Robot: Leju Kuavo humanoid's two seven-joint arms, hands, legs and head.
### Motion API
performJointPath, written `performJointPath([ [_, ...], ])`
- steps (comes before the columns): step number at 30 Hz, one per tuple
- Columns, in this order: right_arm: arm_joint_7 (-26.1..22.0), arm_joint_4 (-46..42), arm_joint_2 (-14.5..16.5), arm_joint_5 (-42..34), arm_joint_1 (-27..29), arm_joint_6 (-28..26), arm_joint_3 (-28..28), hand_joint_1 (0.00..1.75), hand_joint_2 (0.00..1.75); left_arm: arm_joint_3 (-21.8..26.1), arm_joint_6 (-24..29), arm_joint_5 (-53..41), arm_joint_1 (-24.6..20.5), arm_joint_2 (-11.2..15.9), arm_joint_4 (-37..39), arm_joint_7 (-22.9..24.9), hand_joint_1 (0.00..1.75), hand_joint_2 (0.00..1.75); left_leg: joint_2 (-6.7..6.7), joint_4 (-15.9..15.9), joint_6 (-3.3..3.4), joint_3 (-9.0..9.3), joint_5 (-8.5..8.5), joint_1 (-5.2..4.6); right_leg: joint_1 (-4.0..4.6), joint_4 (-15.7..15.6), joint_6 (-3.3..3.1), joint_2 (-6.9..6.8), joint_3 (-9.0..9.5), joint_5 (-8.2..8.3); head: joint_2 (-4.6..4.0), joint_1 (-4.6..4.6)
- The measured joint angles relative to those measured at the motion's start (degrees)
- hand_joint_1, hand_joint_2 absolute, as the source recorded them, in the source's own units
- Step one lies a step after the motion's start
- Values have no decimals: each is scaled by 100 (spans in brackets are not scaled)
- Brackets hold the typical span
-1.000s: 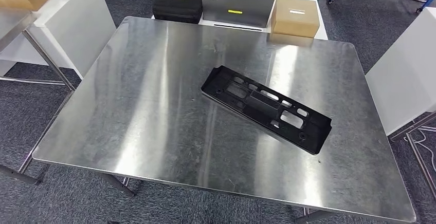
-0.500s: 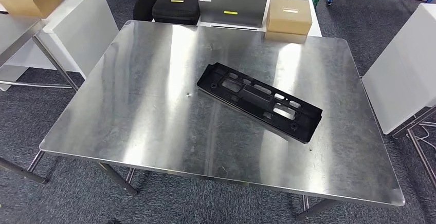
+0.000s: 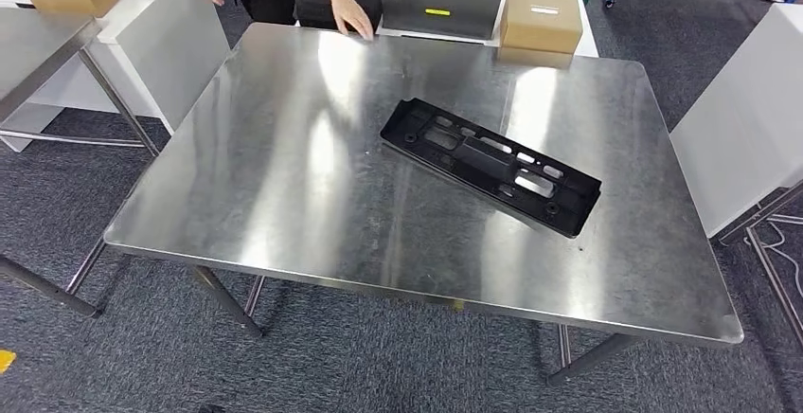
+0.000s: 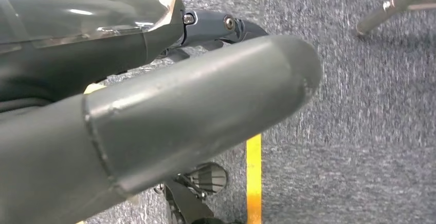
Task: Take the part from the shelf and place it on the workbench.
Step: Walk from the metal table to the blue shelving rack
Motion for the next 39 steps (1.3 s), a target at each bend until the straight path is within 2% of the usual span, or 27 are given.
performJointPath([
  [2, 2, 1, -7, -3, 5, -3, 14, 0, 175, 0, 0, 1, -10, -1, 0, 2, 0, 0, 26, -22, 120, -150, 126, -16, -11, 533, -84, 24, -206, -474, 1, 19],
  [3, 3, 2, -7, -3, 6, -3, 18, 0, 175, 0, 0, 1, -10, 3, 0, 3, 0, 0, 30, -21, 149, -236, 186, -28, -8, 913, -123, 32, -312, -735, 1, 28],
  [4, 3, 2, -6, -3, 6, -4, 20, 0, 175, -1, 0, 1, -9, 7, 0, 3, 0, 0, 37, -18, 161, -321, 252, -42, -9, 1267, -130, 38, -378, -914, 1, 30],
  [5, 4, 2, -8, -5, 6, -4, 21, 0, 175, -1, 0, 0, -9, 8, 0, 4, 0, 0, 41, -14, 161, -411, 319, -54, -7, 1501, -101, 41, -375, -969, 1, 29],
  [6, 4, 2, -13, -11, 6, -5, 21, 0, 175, -2, -1, -5, -9, 6, 0, 4, 0, 0, 43, -7, 157, -495, 384, -64, -6, 1573, -48, 43, -291, -915, 1, 29],
  [7, 7, 2, -19, -21, 5, -8, 22, 0, 175, -3, -1, -17, -9, 2, 0, 4, 0, 0, 42, 1, 147, -572, 446, -70, -5, 1443, 13, 44, -110, -784, 1, 29],
  [8, 11, 2, -22, -35, 3, -12, 22, 0, 175, -3, -2, -31, -11, -4, 0, 5, 0, 0, 39, 16, 131, -642, 504, -73, -5, 1141, 57, 45, 154, -653, 1, 30],
  [9, 15, 2, -25, -51, -2, -17, 22, 0, 175, -5, -3, -47, -14, -9, 0, 7, 0, 0, 35, 37, 109, -700, 556, -81, 0, 714, 67, 47, 482, -590, 1, 30],
  [10, 19, 2, -27, -67, -8, -23, 22, 0, 175, -8, -4, -61, -17, -14, 0, 12, 0, 0, 33, 63, 83, -752, 604, -91, 17, 244, 48, 53, 799, -602, 1, 29],
  [11, 22, 2, -28, -80, -15, -28, 22, 0, 175, -10, -4, -69, -23, -18, 0, 17, 0, 0, 35, 82, 53, -786, 653, -99, 37, -103, 13, 61, 1009, -653, 1, 25],
  [12, 22, 2, -30, -89, -21, -34, 22, 0, 175, -13, -3, -75, -27, -24, 0, 24, 0, 0, 38, 92, 19, -808, 697, -100, 64, -309, -29, 69, 1119, -712, 1, 21],
  [13, 23, 2, -32, -94, -20, -39, 22, 0, 175, -15, -3, -77, -30, -27, 0, 30, 0, 0, 42, 95, -20, -818, 734, -97, 80, -388, -75, 74, 1126, -736, 1, 19],
  [14, 23, 4, -27, -96, -17, -42, 22, 0, 175, -15, -1, -74, -31, -25, 0, 33, 0, 0, 38, 104, -58, -829, 749, -80, 55, -370, -130, 70, 1088, -715, 1, 21],
  [15, 23, 5, -24, -96, -13, -45, 22, 0, 175, -14, 2, -69, -27, -26, 0, 32, 0, 0, 30, 145, -95, -850, 680, -65, 35, -369, -195, 63, 1062, -684, 1, 19],
  [16, 24, 7, -21, -95, -7, -45, 22, 0, 175, -14, 7, -65, -19, -25, 0, 26, 0, 0, 22, 246, -126, -877, 515, -48, 8, -379, -270, 52, 1034, -641, 1, 7],
  [17, 25, 9, -19, -93, -4, -47, 23, 0, 175, -13, 13, -60, -10, -25, 0, 11, 0, 0, 15, 427, -150, -914, 269, -26, -7, -380, -327, 39, 998, -595, 1, -7],
  [19, 32, 9, -25, -101, 2, -65, 26, 0, 175, -11, 27, -54, 2, -30, 0, -36, 0, 0, 12, 990, -204, -996, -211, 5, 17, -370, -383, 18, 913, -513, 1, -32],
  [20, 36, 9, -25, -109, 5, -81, 26, 0, 175, -10, 33, -50, 4, -29, 0, -58, 0, 0, 12, 1272, -228, -1020, -277, 16, 26, -356, -375, 8, 864, -480, 1, -32],
  [21, 38, 9, -26, -119, 8, -98, 27, 0, 175, -8, 37, -47, 6, -29, 0, -74, 0, 0, 13, 1443, -247, -999, -212, 29, 30, -334, -364, 1, 812, -453, 1, -33],
  [22, 39, 9, -25, -127, 10, -111, 27, 0, 175, -7, 39, -46, 8, -30, 0, -81, 0, 0, 13, 1448, -258, -907, -64, 43, 30, -307, -352, -6, 760, -435, 1, -33],
  [23, 40, 9, -25, -131, 13, -118, 26, 0, 175, -5, 40, -45, 11, -30, 0, -84, 0, 0, 15, 1255, -264, -727, 101, 57, 27, -276, -342, -9, 720, -424, 1, -35],
  [24, 40, 9, -25, -133, 11, -121, 26, 0, 175, -4, 41, -45, 9, -30, 0, -85, 0, 0, 15, 924, -265, -497, 150, 66, 26, -248, -331, -11, 694, -414, 1, -35],
  [26, 41, 9, -24, -139, 1, -131, 27, 0, 175, -3, 46, -45, -1, -30, -1, -94, 0, 0, 8, 322, -247, -134, 98, 47, 37, -198, -287, -13, 644, -386, 1, -35],
  [27, 41, 9, -24, -146, -4, -140, 27, 0, 175, -2, 51, -44, -4, -30, -2, -98, 0, 0, 3, 160, -229, -66, 26, 25, 44, -189, -254, -15, 620, -365, 1, -36],
  [31, 39, 9, -29, -192, 2, -205, 26, 0, 175, -2, 74, -40, 14, -47, -2, -107, 0, 0, 3, 57, -160, -109, 44, -33, 90, -148, -184, -10, 521, -332, 1, -28],
  [34, 39, 9, -29, -205, -2, -226, 26, 0, 175, 0, 84, -4, 20, -46, -2, -114, 0, 0, 5, 68, -94, -135, 67, -114, 43, -167, -99, -10, 486, -281, 1, -33],
  [39, 39, 9, -38, -214, -4, -222, 26, 0, 175, 0, 87, 17, 40, -46, -2, -137, 0, 0, 5, 80, 16, -201, 115, -182, -31, -182, 6, -10, 427, -212, 1, -32],
])
